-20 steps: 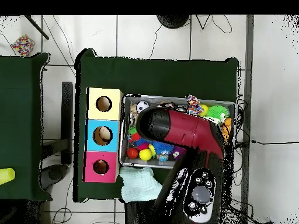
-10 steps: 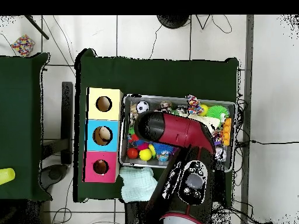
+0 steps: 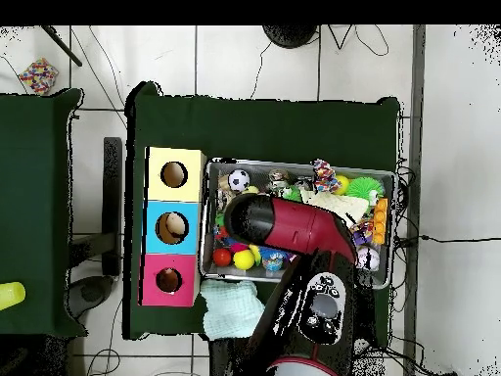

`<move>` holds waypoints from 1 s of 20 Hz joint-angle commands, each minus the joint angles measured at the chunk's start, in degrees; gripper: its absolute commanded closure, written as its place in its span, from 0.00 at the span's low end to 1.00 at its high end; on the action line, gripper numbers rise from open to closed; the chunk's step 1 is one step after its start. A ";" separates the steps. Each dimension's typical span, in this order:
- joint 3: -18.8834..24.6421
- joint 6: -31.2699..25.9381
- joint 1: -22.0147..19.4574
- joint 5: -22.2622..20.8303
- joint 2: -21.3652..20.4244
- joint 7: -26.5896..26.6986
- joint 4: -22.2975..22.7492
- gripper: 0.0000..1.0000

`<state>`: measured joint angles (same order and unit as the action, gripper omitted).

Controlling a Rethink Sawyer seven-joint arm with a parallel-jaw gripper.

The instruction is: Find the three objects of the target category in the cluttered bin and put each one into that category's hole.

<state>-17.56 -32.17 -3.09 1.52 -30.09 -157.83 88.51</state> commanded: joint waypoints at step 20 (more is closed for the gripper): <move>7.56 3.45 -1.03 2.03 1.46 -2.76 4.89 0.00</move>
<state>-16.90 -32.16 -2.13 1.64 -30.07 -157.83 89.35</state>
